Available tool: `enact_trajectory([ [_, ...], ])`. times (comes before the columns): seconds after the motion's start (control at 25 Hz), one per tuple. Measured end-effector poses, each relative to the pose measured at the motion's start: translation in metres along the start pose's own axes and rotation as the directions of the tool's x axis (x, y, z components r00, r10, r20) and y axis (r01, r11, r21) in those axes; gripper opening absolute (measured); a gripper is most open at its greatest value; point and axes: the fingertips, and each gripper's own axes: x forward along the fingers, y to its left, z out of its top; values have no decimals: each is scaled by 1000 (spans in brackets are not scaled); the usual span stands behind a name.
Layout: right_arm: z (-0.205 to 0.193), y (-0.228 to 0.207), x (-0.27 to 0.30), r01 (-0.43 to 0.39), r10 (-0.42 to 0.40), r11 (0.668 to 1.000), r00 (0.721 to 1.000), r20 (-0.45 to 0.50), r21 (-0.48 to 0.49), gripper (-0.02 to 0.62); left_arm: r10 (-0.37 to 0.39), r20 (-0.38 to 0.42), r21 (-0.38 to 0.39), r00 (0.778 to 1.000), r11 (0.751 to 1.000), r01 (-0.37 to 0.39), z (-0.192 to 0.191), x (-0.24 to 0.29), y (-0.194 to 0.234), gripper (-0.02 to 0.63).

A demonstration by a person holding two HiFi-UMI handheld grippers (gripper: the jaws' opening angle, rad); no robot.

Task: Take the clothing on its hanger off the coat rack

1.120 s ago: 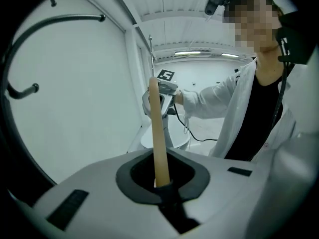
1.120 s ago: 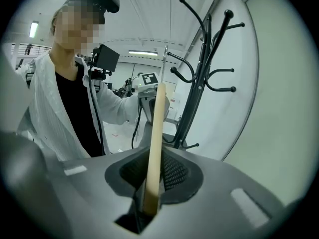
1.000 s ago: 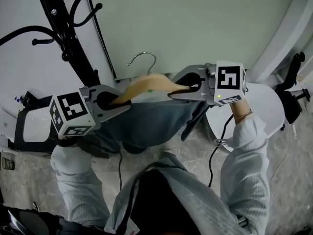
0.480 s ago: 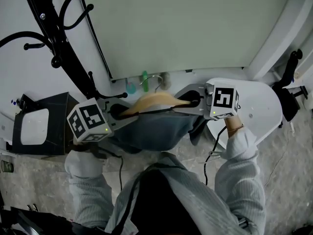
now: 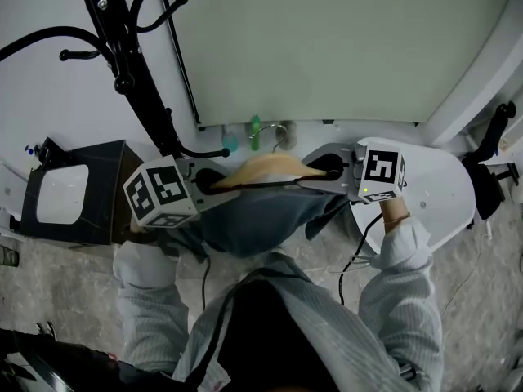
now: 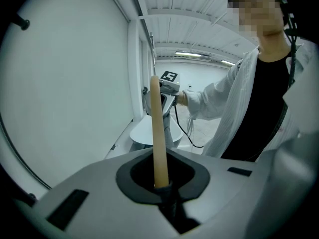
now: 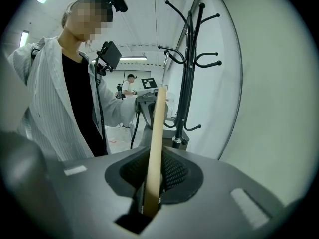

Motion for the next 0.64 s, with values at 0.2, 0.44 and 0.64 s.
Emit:
enact_trajectory([
  [0.2, 4, 2, 2, -9, 9, 1000, 1000, 0, -8, 51, 12, 3, -15, 1000, 1000, -12, 0, -4, -3, 21],
  [0.44, 5, 4, 5, -11, 11, 1000, 1000, -11, -12, 51, 13, 12, -18, 1000, 1000, -12, -3, -6, -6, 21],
  [0.64, 4, 6, 8, -6, 6, 1000, 1000, -17, -2, 51, 1, 14, -17, 1000, 1000, -1, -7, -5, -8, 21],
])
